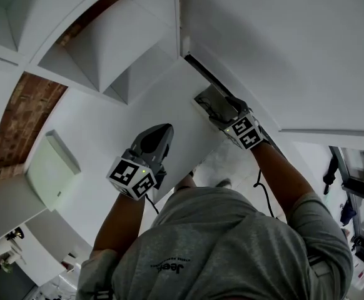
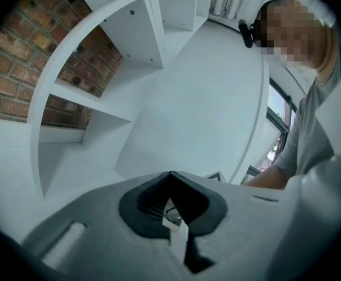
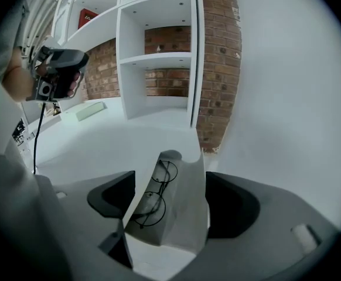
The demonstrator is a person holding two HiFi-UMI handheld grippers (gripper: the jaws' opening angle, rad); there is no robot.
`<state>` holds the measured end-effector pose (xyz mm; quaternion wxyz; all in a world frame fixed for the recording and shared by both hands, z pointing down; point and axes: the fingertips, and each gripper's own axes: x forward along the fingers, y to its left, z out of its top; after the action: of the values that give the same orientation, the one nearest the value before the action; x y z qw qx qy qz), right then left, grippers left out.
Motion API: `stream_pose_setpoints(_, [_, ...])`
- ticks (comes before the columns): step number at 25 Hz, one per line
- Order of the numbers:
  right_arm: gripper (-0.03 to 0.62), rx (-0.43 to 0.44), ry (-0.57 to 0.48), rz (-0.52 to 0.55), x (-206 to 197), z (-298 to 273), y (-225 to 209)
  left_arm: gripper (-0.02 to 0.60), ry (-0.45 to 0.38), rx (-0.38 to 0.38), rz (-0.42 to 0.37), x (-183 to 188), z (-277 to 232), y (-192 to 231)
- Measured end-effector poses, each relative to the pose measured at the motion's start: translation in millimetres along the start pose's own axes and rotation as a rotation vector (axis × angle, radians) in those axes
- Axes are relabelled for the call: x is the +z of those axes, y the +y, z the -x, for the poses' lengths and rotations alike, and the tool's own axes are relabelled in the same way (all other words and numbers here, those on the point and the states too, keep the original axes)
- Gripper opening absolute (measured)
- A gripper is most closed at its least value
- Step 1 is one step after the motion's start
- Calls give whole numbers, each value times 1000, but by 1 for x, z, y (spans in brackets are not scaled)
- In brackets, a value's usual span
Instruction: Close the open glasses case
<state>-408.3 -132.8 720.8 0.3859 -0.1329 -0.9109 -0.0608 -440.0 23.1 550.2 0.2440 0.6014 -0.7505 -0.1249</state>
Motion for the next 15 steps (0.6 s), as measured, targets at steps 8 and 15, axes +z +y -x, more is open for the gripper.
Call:
stream_pose_setpoints(8, [374, 41, 30, 30, -8, -6, 19, -3, 11, -18, 6, -4, -7, -6])
stream_pose_setpoints(15, [373, 75, 17, 51, -3, -4, 38, -3, 10, -20, 8, -4, -9, -9])
